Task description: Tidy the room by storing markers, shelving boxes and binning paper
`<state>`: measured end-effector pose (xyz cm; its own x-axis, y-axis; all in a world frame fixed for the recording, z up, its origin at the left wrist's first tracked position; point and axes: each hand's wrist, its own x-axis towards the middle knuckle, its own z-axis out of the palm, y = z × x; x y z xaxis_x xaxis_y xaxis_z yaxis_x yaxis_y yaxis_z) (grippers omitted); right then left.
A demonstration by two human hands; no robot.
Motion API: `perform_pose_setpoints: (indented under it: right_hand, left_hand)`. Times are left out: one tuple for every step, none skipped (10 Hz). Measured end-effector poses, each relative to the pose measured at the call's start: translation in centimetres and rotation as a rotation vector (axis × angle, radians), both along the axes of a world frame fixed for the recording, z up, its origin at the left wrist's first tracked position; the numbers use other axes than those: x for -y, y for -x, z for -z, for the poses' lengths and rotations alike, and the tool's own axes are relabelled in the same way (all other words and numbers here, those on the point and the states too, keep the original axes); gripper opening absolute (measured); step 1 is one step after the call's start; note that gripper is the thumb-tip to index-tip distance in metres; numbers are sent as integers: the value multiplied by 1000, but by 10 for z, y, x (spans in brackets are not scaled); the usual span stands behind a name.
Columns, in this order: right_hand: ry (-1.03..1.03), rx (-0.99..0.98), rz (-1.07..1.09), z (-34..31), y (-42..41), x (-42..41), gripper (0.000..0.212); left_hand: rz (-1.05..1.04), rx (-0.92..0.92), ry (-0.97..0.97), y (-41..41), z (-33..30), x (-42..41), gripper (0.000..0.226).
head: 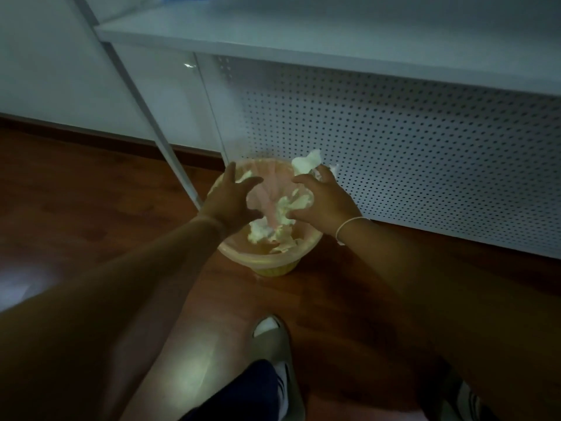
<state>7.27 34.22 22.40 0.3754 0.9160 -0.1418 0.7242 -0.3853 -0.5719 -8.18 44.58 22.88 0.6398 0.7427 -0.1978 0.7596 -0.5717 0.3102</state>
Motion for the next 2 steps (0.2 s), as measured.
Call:
perform_pose_setpoints:
  right_hand:
    - [2,5,23,-14,0,1,54]
    - [0,40,56,-26,-5,7,49]
  left_hand:
    - [-9,-34,8,4,-12,-6,69]
    - [34,-18,-9,4,-23,-8,65]
